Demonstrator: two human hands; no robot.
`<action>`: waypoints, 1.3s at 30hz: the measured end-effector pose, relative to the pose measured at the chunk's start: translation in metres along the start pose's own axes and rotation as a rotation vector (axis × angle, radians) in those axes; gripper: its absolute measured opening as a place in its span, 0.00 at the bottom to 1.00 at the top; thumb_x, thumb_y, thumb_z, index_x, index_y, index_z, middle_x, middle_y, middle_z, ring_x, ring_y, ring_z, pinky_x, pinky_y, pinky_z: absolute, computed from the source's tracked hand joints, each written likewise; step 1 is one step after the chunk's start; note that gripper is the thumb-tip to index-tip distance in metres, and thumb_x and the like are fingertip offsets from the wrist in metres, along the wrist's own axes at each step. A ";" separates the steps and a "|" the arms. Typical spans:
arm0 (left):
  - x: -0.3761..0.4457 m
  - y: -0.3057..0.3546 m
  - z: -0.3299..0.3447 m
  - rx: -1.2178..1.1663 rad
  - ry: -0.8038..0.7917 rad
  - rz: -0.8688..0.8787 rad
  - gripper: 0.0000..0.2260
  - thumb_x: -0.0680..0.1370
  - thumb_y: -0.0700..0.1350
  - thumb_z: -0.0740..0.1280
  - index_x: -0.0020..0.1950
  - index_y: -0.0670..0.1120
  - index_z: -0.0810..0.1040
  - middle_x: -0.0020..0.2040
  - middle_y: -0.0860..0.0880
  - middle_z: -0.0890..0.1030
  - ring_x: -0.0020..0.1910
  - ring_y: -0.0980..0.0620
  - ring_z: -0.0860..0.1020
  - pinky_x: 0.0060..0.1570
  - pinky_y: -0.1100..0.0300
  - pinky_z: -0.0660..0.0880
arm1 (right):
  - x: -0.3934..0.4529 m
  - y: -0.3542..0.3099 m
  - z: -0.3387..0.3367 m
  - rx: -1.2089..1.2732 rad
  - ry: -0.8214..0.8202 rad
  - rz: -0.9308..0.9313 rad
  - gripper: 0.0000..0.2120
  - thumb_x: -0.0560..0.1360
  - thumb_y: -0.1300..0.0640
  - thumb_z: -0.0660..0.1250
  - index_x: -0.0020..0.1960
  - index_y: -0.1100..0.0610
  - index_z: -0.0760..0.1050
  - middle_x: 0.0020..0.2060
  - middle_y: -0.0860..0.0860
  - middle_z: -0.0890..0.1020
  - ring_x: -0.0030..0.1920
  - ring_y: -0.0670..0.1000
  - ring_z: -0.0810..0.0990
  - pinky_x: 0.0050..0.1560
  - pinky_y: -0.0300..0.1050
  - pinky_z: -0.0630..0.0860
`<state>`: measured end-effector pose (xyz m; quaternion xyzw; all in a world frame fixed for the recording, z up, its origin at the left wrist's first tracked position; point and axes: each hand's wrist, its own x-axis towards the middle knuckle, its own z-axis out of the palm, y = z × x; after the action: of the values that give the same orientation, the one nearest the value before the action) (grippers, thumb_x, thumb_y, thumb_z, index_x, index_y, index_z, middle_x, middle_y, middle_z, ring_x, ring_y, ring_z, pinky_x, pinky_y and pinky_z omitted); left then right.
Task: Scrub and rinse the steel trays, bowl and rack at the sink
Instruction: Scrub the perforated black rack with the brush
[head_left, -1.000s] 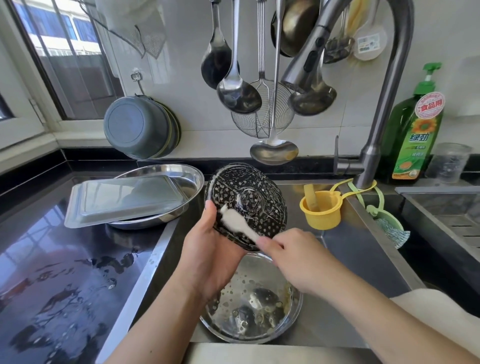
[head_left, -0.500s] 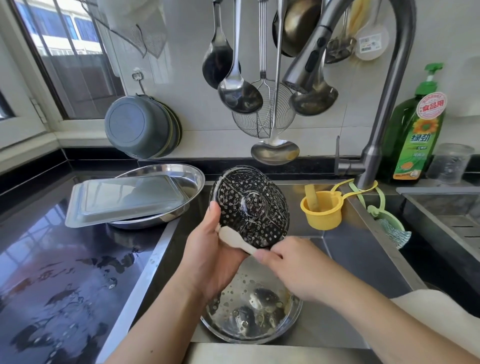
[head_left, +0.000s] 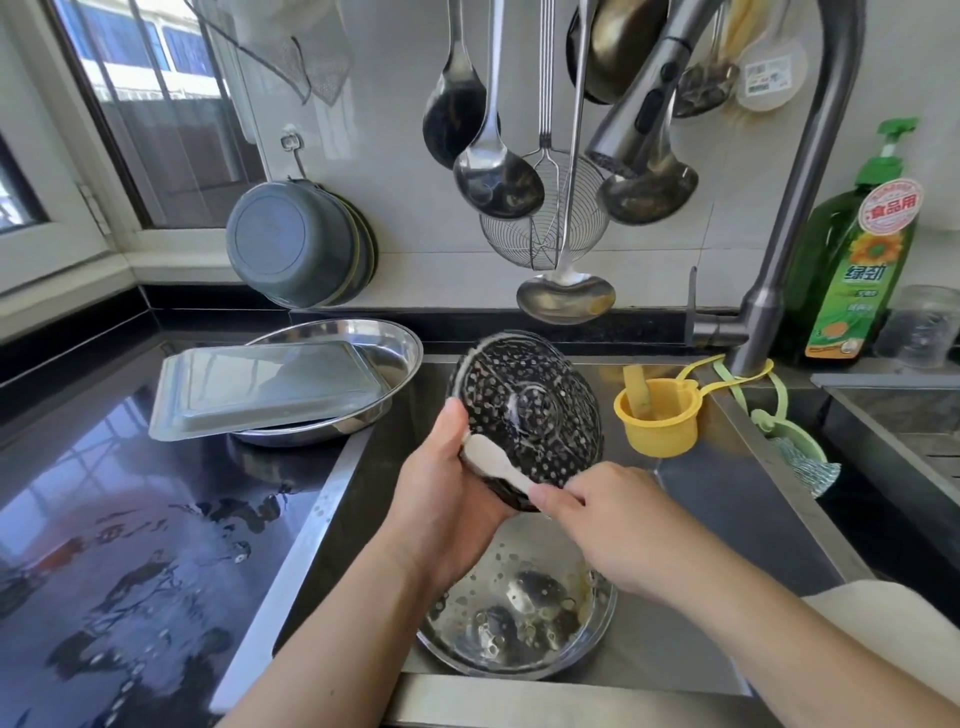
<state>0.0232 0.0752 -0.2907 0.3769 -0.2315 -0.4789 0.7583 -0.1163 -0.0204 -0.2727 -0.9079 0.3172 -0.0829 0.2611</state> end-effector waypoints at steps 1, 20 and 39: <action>0.000 -0.002 0.000 0.026 -0.009 -0.016 0.29 0.87 0.61 0.46 0.78 0.44 0.69 0.72 0.39 0.77 0.71 0.37 0.76 0.70 0.35 0.70 | 0.002 -0.001 0.000 -0.003 0.025 0.012 0.29 0.81 0.38 0.60 0.28 0.55 0.66 0.26 0.51 0.70 0.30 0.53 0.69 0.32 0.48 0.63; 0.000 -0.006 0.001 0.015 -0.079 -0.148 0.33 0.84 0.65 0.47 0.78 0.44 0.70 0.71 0.39 0.78 0.72 0.40 0.76 0.74 0.37 0.67 | 0.006 0.008 -0.004 0.064 0.027 0.014 0.28 0.81 0.38 0.60 0.29 0.55 0.68 0.25 0.51 0.70 0.29 0.53 0.69 0.32 0.47 0.63; -0.001 -0.008 -0.006 0.280 -0.022 -0.006 0.25 0.79 0.23 0.58 0.73 0.42 0.72 0.65 0.36 0.81 0.65 0.35 0.80 0.64 0.33 0.76 | 0.009 0.004 -0.008 -0.013 0.173 -0.005 0.29 0.82 0.37 0.59 0.30 0.55 0.68 0.27 0.51 0.72 0.30 0.54 0.71 0.30 0.47 0.63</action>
<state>0.0223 0.0760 -0.3004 0.4745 -0.3031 -0.4484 0.6942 -0.1132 -0.0318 -0.2683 -0.8997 0.3370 -0.1598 0.2267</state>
